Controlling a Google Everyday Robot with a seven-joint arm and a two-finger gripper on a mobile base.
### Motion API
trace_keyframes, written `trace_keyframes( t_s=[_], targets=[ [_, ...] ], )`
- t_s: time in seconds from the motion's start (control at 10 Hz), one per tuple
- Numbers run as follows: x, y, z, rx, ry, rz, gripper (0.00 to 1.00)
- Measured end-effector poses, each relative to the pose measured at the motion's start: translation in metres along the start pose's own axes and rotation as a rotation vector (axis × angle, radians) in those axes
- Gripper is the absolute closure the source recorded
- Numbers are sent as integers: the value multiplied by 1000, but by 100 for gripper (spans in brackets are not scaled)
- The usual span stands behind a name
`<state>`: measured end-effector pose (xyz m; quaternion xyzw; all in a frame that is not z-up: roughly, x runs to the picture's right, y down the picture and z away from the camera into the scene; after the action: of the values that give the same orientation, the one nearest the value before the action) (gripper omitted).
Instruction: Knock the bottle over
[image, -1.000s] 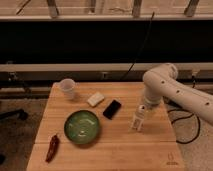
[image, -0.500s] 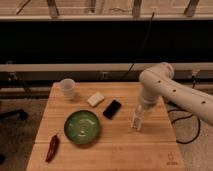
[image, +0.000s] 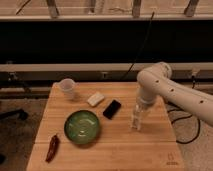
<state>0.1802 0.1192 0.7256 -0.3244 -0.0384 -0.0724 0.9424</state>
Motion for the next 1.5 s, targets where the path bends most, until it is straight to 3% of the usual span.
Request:
trace_keyframes(
  t_s=[1.5],
  targets=[
    [-15, -1, -1, -14, -21, -61, 100]
  ],
)
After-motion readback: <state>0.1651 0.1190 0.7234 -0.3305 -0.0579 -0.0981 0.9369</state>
